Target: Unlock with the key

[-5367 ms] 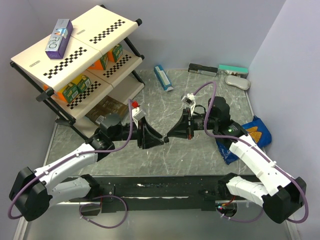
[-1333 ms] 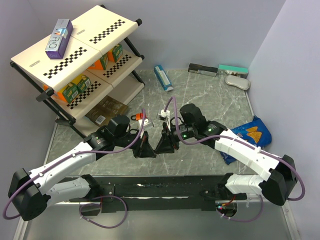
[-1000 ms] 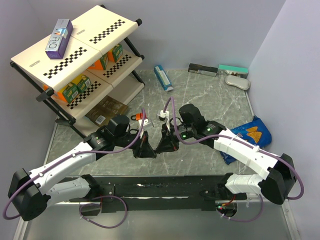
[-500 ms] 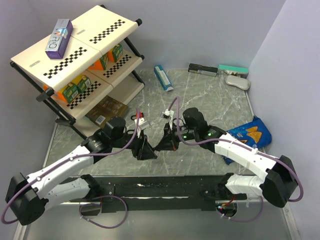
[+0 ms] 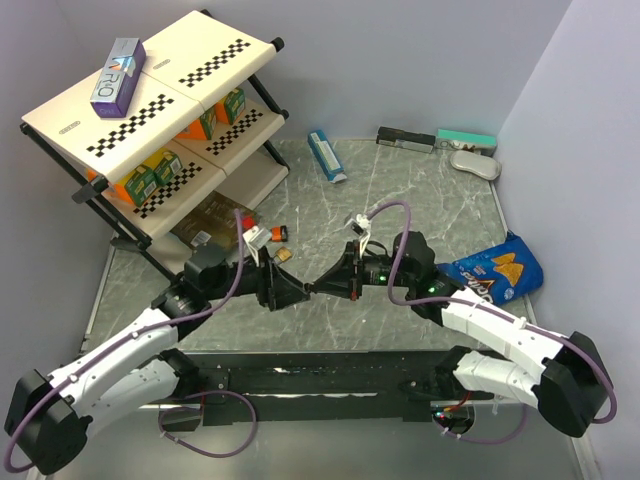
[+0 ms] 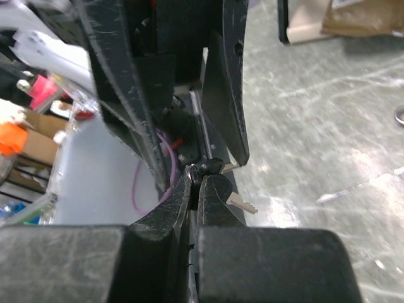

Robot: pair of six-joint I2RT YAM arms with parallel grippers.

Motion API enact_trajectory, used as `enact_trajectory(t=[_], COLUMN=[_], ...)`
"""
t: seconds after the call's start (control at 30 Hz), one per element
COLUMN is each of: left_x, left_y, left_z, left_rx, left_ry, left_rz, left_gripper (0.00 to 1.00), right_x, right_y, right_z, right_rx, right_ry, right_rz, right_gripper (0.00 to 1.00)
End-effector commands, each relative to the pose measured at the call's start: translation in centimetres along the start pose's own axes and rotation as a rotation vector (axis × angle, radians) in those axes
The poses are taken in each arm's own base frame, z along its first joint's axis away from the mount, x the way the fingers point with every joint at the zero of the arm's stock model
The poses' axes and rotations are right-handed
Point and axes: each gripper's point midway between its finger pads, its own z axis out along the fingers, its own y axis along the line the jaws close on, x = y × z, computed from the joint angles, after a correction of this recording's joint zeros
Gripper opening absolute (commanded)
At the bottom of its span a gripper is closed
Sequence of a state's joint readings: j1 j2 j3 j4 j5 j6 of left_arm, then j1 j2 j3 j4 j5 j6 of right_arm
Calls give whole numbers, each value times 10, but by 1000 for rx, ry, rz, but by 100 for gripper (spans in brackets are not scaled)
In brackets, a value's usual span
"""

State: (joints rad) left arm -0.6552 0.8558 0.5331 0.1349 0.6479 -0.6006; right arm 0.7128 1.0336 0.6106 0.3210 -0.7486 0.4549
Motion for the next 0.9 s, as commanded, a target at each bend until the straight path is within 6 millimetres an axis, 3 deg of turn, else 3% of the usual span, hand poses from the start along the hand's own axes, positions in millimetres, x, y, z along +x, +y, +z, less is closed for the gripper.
enact_trajectory(t=[0.0, 0.17, 0.23, 0.3, 0.47, 0.87], left_x=[-29, -27, -30, -34, -42, -24], left_y=[-28, -28, -18, -5, -5, -21], left_z=[-4, -5, -6, -9, -19, -11], left_rx=[109, 112, 46, -43, -90, 57], left_ry=[-144, -149, -163, -187, -229, -148], left_rz=[-28, -48, -47, -57, -2, -25], left_gripper=[60, 49, 48, 55, 62, 42], right_x=[-35, -34, -34, -35, -33, -35], right_y=[15, 10, 8, 6, 0, 0], right_z=[-2, -2, -2, -4, -6, -4], right_rx=[-49, -33, -17, 1, 42, 32], right_ry=[-166, -179, -179, -186, -180, -186], right_rz=[-50, -32, -28, -36, -42, -36], right_gripper=[0, 0, 0, 0, 0, 0])
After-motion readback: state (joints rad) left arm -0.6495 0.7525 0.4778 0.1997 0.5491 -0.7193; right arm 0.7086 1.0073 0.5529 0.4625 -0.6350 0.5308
